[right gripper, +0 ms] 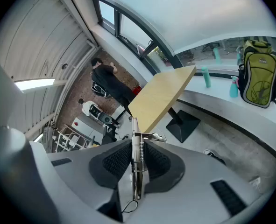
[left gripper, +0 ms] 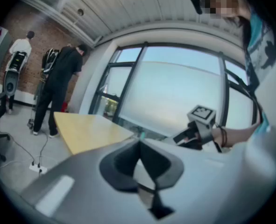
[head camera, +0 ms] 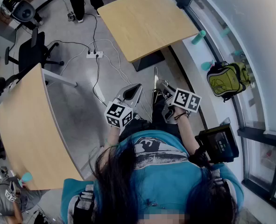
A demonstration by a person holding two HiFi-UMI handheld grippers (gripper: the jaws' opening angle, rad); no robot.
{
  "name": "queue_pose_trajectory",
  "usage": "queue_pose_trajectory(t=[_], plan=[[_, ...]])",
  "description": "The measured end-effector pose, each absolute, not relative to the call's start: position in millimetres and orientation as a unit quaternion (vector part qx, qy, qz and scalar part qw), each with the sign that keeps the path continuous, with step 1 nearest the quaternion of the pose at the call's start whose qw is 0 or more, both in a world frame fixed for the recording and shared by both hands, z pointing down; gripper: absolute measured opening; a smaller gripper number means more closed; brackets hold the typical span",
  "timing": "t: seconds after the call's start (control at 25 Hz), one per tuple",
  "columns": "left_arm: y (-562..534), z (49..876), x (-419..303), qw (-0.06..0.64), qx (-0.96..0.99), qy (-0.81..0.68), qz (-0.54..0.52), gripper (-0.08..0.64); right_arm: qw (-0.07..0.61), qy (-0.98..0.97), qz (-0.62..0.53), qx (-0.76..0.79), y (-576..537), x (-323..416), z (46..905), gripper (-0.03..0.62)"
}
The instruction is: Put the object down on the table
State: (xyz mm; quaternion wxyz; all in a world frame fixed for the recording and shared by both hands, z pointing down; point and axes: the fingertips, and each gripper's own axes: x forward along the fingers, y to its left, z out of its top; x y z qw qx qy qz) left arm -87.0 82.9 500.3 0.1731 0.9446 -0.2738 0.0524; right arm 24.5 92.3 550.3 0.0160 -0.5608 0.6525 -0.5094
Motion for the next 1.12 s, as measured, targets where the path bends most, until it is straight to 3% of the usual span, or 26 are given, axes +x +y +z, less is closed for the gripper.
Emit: queue_pose_trajectory(t=[0.28, 0.76, 1.12], plan=[[29.2, 509.9, -43.9, 0.145, 0.941, -0.294, 0.081, 0.003, 0.015, 0.661, -0.509, -0.552, 17.7, 76.2, 561.1, 0.084], [-122.8, 503.8, 29.0, 0.169, 0.901, -0.397, 0.056, 0.003, -0.032, 0.700, -0.511, -0.498, -133.4, 172.6, 563.3, 0.084], [-161.3, 506.2, 39.5, 0.182, 0.874, -0.445, 0.073, 0.003, -0.059, 0.716, -0.522, -0.459, -211.0, 185.0, 581.6, 0.084]])
